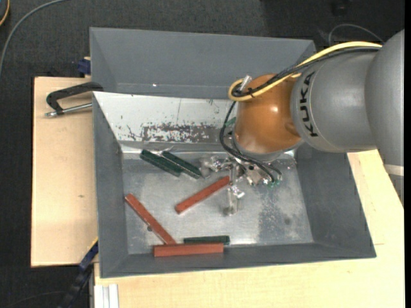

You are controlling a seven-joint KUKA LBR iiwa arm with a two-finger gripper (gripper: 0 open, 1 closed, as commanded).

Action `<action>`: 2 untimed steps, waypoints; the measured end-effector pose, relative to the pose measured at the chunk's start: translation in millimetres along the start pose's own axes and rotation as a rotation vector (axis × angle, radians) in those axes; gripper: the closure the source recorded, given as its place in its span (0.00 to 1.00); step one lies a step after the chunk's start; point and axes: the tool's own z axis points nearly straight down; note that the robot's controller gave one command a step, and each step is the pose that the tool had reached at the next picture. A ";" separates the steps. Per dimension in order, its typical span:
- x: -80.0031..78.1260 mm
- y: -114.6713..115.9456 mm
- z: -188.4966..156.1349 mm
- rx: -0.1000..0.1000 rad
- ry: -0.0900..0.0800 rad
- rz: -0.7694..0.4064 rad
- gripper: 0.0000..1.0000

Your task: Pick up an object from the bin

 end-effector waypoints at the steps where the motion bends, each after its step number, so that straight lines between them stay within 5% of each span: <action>1: -3.0 -0.8 -3.4 0.003 -0.010 0.001 1.00; 2: -34.4 3.6 -2.2 0.002 -0.003 -0.138 1.00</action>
Offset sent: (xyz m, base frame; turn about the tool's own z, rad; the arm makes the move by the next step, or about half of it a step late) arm 0.0000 0.0000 0.0000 0.0000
